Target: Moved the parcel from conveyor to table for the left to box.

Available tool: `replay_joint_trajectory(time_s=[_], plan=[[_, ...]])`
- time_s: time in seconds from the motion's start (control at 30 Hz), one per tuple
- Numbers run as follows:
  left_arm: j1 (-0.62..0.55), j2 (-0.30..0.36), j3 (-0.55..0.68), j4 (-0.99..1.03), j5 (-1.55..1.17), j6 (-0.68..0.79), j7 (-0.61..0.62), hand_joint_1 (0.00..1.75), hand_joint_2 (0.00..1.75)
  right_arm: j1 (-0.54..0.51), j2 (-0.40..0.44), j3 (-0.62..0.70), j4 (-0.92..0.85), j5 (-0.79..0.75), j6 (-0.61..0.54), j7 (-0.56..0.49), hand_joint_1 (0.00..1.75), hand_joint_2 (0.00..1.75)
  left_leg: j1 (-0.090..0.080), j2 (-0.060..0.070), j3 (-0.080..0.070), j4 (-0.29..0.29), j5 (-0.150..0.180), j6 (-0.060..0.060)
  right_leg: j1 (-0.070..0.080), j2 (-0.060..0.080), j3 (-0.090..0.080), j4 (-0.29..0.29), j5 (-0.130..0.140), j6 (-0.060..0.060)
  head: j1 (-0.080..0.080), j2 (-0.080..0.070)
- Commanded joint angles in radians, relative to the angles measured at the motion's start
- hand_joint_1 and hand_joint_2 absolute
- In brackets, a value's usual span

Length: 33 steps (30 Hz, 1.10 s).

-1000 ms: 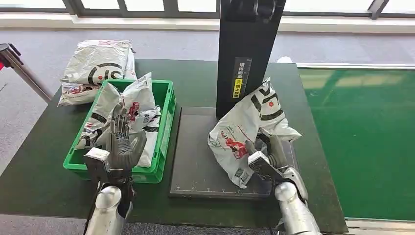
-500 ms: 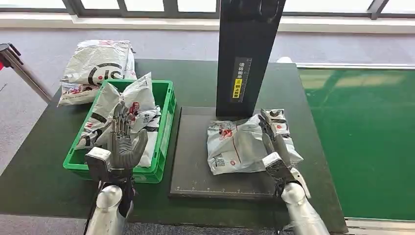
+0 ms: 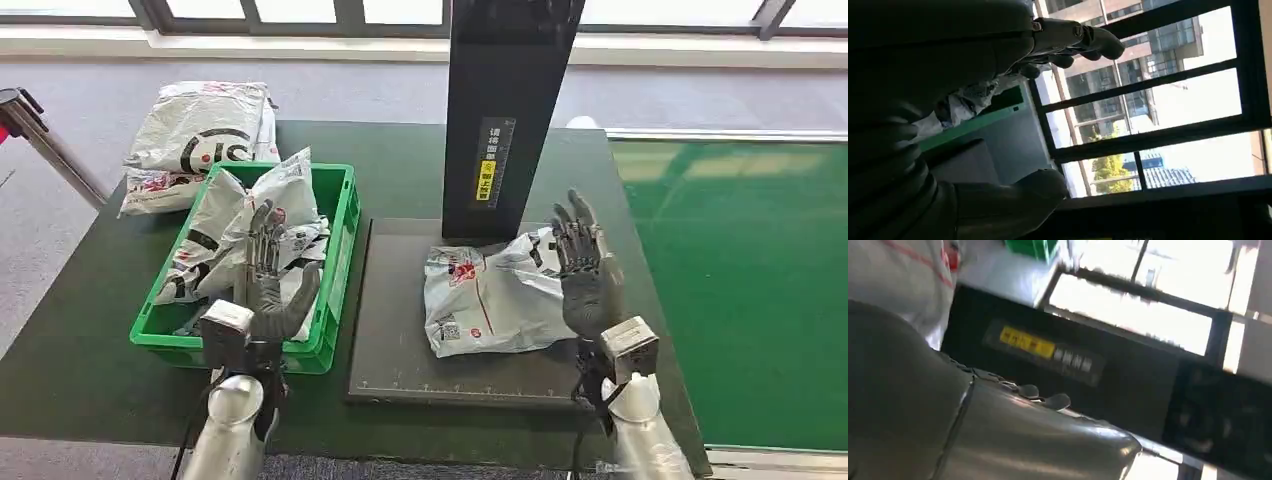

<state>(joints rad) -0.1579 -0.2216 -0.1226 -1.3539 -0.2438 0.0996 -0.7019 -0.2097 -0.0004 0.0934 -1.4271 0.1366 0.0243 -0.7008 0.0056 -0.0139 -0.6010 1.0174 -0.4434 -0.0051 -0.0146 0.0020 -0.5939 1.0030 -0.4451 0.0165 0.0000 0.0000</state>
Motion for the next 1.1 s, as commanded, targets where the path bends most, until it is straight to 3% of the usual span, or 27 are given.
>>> replay_joint_trajectory(time_s=[0.03,0.17,0.33,0.5,0.7,0.93,1.1], plan=[[-0.179,-0.036,-0.372,0.254,-0.269,0.143,0.004,0.00,1.75,-0.046,0.085,-0.206,0.019,0.001,-0.175,0.003,0.00,1.75,0.000,-0.005,-0.001,0.000,0.001,0.000,0.000,-0.006,0.001,0.000,0.000,0.000,0.000,0.000],[-0.285,-0.127,-0.353,0.497,-0.376,0.189,0.013,0.00,1.75,-0.059,0.098,-0.213,0.034,0.021,-0.262,0.003,0.00,1.75,-0.002,-0.005,0.000,0.000,0.002,0.001,-0.002,-0.005,0.002,-0.001,0.001,0.001,0.000,0.000],[-0.310,-0.127,-0.348,0.553,-0.379,0.190,0.018,0.00,1.75,-0.063,0.097,-0.208,0.045,0.024,-0.270,0.003,0.00,1.75,-0.003,0.002,0.002,-0.001,0.001,0.001,-0.002,0.002,0.001,-0.001,0.003,0.002,0.000,0.000],[-0.448,-0.127,-0.518,0.840,-0.250,0.253,0.131,0.00,1.75,-0.049,0.086,-0.170,0.085,0.058,-0.310,0.003,0.00,1.75,-0.001,-0.001,0.003,-0.002,0.002,0.001,-0.001,-0.002,0.003,-0.003,0.003,0.002,0.000,0.000],[-0.456,-0.127,-0.534,0.863,-0.249,0.258,0.152,0.00,1.75,-0.047,0.087,-0.170,0.081,0.056,-0.312,0.003,0.00,1.75,-0.002,0.005,0.003,-0.001,0.000,0.001,-0.001,0.004,0.002,-0.002,0.003,0.002,0.000,0.000],[-0.483,-0.127,-0.754,1.059,-0.168,0.268,0.375,0.00,1.75,-0.061,0.086,-0.151,0.135,0.133,-0.320,0.003,0.00,1.75,-0.002,0.005,0.004,-0.003,0.000,0.001,-0.001,0.004,0.003,-0.003,0.003,0.002,0.000,0.000],[-0.475,-0.127,-0.811,1.099,-0.177,0.219,0.469,0.00,1.75,-0.061,0.080,-0.133,0.147,0.163,-0.341,0.003,0.00,1.75,-0.002,0.007,0.004,-0.003,0.000,0.001,-0.001,0.006,0.002,-0.003,0.004,0.002,0.000,0.000]])
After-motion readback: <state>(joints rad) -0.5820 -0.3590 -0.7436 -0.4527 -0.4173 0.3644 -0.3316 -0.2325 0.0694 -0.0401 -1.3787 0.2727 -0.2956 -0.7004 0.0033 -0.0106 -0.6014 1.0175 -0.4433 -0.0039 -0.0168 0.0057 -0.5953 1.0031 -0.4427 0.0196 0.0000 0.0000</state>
